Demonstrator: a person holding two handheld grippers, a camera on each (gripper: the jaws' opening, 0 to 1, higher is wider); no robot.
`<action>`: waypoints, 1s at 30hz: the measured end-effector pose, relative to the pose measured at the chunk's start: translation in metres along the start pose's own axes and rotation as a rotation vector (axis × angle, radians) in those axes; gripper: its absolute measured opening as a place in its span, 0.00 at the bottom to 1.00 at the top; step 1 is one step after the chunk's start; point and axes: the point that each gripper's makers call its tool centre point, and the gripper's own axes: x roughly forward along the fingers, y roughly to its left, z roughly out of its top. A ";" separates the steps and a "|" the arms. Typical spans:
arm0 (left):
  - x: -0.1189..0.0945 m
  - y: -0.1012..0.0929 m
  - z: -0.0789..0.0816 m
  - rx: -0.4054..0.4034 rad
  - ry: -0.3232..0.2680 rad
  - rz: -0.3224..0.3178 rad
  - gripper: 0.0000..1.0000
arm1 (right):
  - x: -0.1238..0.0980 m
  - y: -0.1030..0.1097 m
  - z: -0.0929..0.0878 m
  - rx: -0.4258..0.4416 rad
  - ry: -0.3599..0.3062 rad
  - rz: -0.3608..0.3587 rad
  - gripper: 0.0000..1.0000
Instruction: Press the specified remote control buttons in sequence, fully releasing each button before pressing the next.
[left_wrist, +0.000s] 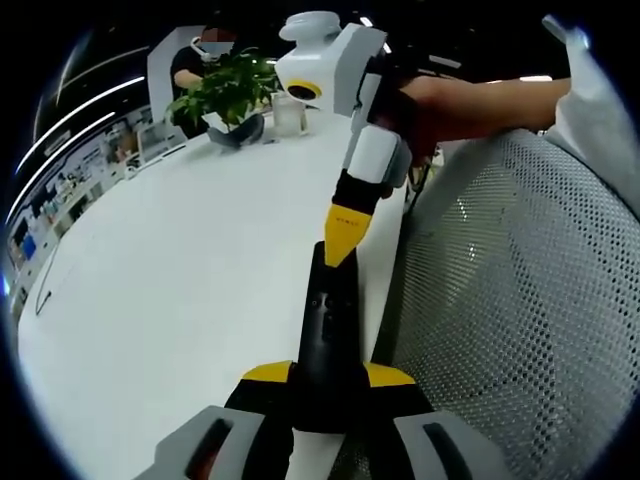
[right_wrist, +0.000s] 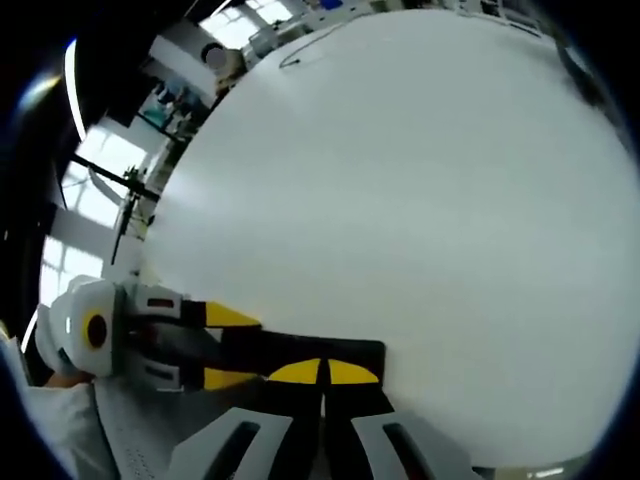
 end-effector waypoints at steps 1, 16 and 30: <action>0.000 0.000 0.000 0.000 0.000 0.000 0.24 | 0.000 0.000 0.000 0.000 0.000 0.001 0.00; 0.000 0.000 0.000 0.005 -0.003 0.000 0.24 | -0.003 0.002 0.010 0.061 -0.048 0.050 0.00; 0.000 0.000 0.000 0.006 -0.002 0.000 0.24 | 0.000 0.011 0.012 0.221 -0.053 0.149 0.00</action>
